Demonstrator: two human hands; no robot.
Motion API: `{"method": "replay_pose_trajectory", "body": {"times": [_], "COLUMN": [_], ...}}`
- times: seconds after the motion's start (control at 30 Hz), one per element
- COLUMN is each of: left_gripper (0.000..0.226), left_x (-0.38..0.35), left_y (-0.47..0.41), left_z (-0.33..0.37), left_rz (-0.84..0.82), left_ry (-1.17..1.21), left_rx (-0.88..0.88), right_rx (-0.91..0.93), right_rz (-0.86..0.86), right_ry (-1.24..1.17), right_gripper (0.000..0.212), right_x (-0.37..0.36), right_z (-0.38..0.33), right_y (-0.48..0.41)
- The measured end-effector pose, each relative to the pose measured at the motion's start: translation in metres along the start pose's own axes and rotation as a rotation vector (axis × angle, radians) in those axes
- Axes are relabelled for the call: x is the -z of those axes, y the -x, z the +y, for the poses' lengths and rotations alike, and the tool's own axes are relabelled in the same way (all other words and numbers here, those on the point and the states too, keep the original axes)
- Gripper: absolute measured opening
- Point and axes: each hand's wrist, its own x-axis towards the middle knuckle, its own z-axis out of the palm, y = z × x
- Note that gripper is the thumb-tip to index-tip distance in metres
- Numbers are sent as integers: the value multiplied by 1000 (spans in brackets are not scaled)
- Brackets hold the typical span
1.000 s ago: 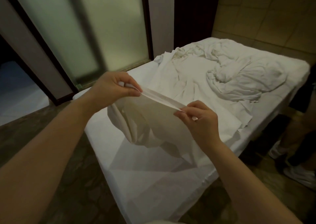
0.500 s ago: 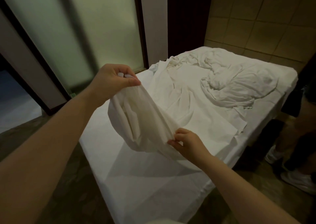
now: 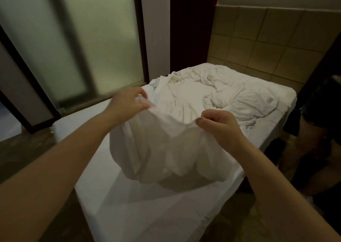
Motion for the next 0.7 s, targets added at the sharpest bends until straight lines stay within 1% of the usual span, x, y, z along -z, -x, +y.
{"method": "replay_pose_trajectory", "body": {"times": [0.07, 0.13, 0.2, 0.23, 0.27, 0.3, 0.37, 0.43, 0.5, 0.57, 0.6, 0.7], "left_gripper": [25, 36, 44, 47, 49, 46, 32, 19, 10, 8, 9, 11], "left_x": [-16, -32, -45, -55, -65, -74, -88, -97, -106, -112, -115, -122], "left_y": [8, 20, 32, 35, 37, 38, 38, 37, 34, 33, 32, 28], "left_z": [29, 65, 90, 102, 111, 119, 134, 146, 158, 169, 174, 188], "left_rz": [-121, -277, -475, -574, -634, -647, -591, -568, -577, -581, -583, -545], "left_ry": [56, 246, 451, 494, 499, 484, 446, 446, 474, 507, 517, 470], "left_rx": [-150, -274, -299, -280, -254, -225, -167, -147, -147, -148, -143, -123], "right_rx": [-43, -77, -117, -141, -162, -188, -227, -255, -285, -299, -300, -295], "right_rz": [-79, -94, -75, -57, -49, -57, -104, -153, -194, -221, -235, -296], "right_ry": [60, 90, 65, 55, 55, 66, 95, 67, -12, -100, -132, -174], "right_gripper": [32, 33, 32, 32, 34, 35, 36, 36, 24, 42, 46, 42], "right_x": [7, 17, 25, 34, 44, 54, 76, 95, 113, 129, 137, 153], "right_z": [2, 7, 9, 11, 14, 16, 21, 28, 35, 44, 49, 62], "right_y": [2, 6, 8, 8, 9, 10, 14, 20, 24, 27, 28, 34]}}
